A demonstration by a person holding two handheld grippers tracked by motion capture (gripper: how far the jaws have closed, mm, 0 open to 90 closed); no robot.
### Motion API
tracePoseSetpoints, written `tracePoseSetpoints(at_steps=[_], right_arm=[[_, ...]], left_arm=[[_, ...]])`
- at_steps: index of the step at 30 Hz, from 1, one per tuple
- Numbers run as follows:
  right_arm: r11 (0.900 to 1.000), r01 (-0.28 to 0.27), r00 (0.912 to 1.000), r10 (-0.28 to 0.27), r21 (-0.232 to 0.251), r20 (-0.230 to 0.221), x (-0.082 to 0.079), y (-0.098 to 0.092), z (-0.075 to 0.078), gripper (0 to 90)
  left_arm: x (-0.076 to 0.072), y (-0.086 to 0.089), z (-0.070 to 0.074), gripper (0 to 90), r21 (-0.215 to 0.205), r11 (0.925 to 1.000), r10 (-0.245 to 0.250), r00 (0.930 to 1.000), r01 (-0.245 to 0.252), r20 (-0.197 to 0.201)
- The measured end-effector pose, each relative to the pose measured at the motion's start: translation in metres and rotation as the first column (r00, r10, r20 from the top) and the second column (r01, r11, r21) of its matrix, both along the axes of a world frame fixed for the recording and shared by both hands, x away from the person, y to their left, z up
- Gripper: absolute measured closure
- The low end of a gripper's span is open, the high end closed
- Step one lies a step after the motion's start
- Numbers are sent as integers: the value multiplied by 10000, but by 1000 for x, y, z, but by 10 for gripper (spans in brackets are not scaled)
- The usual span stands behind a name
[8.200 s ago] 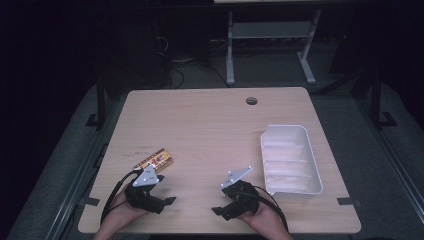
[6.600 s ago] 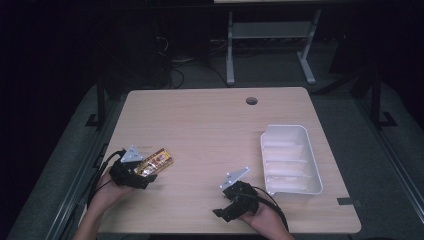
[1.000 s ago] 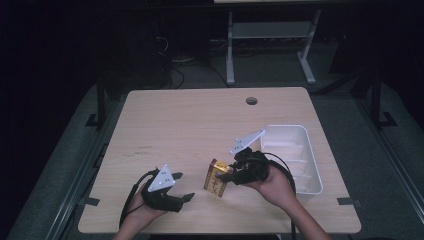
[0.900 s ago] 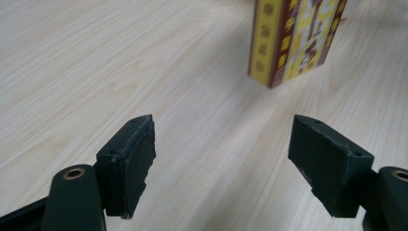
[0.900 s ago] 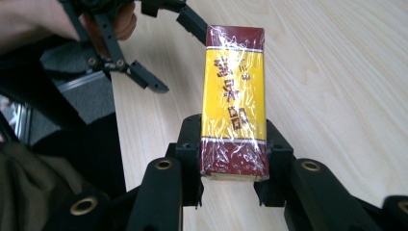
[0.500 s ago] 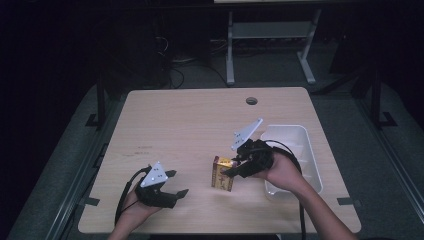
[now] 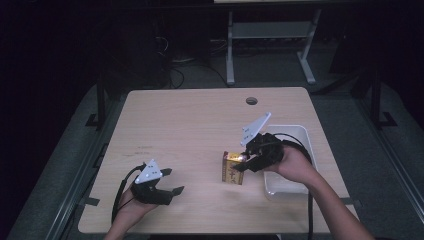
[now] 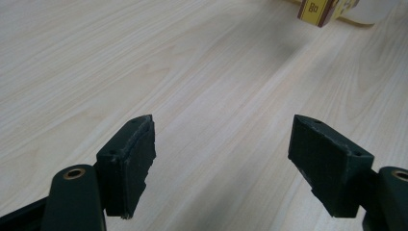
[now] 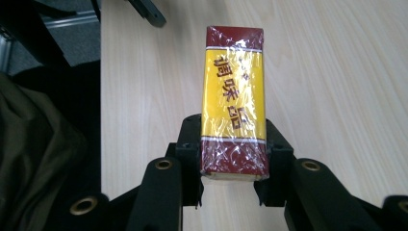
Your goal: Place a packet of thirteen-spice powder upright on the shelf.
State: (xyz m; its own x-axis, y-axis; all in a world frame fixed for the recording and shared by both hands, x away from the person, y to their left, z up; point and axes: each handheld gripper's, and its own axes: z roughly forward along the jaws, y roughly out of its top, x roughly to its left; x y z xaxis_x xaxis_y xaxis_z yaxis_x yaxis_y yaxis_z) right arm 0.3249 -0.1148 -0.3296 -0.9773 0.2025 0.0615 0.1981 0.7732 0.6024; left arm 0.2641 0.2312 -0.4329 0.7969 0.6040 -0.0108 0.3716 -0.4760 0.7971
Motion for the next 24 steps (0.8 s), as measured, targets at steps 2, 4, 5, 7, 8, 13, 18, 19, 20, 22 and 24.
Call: tracePoseSetpoints(at_steps=[2,4,5,7,8,13,18,19,20,22,24], right_arm=[[9999,28,10000,-27,-120,51,1,-4,1,676],[9998,86,9999,-85,-190,73,1,-8,3,677],[9997,87,9999,-85,-225,101,2,-10,4,676],[9996,90,9998,-85,-265,168,2,-14,6,676],[9994,123,9997,-117,-313,194,2,-16,7,676],[9992,285,9993,-278,-295,246,3,-26,9,676],[9971,561,9978,-541,-520,383,6,-43,12,676],[9968,598,9975,-577,-523,416,6,-46,13,676],[9966,612,9973,-588,-556,447,7,-47,14,676],[9956,702,9965,-672,-616,493,7,-52,16,676],[9951,744,9962,-711,-652,511,8,-57,17,676]], left_arm=[[0,1,0,243,-41,10000,46,10000,-46,12],[1,2,0,243,-56,10000,46,10000,-46,2],[1,2,0,243,-45,10000,68,10000,-68,-14],[1,3,-1,243,-46,9999,92,10000,-92,-28],[2,3,-1,242,-52,9999,101,9999,-101,-20],[2,5,-1,242,-75,9999,146,9999,-146,-29],[3,6,0,242,-105,9998,194,9998,-195,-48],[3,7,0,242,-143,9997,215,9998,-216,-37],[3,8,0,242,-140,9997,216,9998,-216,-29],[4,9,0,242,-145,9996,246,9997,-246,-36],[4,9,0,242,-165,9995,259,9997,-260,-42]])
